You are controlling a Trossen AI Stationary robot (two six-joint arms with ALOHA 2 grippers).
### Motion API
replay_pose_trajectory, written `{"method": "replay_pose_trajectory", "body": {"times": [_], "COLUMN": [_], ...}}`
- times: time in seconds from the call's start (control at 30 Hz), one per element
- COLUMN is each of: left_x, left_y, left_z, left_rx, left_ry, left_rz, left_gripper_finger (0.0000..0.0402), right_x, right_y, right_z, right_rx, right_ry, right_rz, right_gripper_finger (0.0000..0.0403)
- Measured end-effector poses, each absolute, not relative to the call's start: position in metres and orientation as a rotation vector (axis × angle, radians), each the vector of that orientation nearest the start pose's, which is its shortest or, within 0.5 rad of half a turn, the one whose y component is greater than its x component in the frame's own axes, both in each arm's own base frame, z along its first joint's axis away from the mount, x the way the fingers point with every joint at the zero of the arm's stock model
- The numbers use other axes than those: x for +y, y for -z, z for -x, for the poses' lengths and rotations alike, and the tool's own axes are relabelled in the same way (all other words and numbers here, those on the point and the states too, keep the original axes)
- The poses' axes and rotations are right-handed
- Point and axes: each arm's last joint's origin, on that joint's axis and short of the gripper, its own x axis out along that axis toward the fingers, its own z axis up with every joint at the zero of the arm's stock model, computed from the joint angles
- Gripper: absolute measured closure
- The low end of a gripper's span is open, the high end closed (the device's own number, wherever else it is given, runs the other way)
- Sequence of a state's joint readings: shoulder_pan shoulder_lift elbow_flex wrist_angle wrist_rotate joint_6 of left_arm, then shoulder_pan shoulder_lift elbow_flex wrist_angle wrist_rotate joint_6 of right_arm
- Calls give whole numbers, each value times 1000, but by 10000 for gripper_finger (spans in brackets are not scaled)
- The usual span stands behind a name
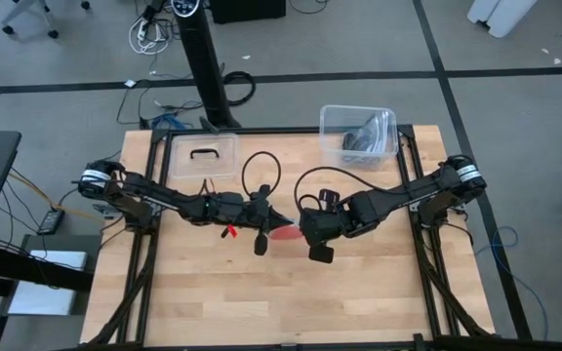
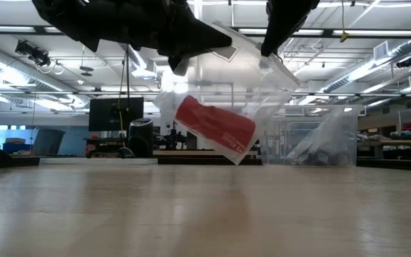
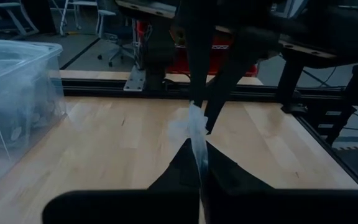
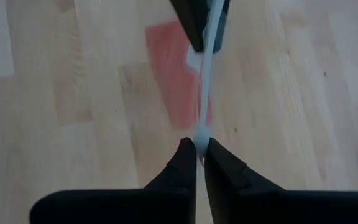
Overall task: Roll bandage
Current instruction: Close the transparent zip bag
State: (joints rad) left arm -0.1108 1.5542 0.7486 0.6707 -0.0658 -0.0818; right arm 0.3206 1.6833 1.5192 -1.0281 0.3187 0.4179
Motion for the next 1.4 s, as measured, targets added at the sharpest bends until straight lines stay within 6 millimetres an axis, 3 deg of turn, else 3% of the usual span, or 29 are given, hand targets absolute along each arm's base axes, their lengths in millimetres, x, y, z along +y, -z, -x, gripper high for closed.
{"method": "replay_pose_trajectory", "body": {"times": [0.3,0.43,0.77,1.0,1.4], "left_x": [-34,-34,-34,-33,-33], "left_y": [-223,-224,-222,-222,-227], "left_z": [-321,-321,-321,-321,-321], "left_rx": [121,115,139,130,85], "left_ry": [32,33,38,10,11], "left_rz": [71,72,70,102,108], "left_gripper_finger": [401,401,401,401,402], "right_x": [95,94,106,114,110], "right_y": [-291,-292,-316,-322,-323], "right_z": [-309,-310,-306,-310,-314], "right_rx": [1235,1215,1054,914,889], "right_ry": [267,289,331,396,407], "right_rz": [27,7,6,13,22], "right_gripper_finger": [402,394,304,252,279]}}
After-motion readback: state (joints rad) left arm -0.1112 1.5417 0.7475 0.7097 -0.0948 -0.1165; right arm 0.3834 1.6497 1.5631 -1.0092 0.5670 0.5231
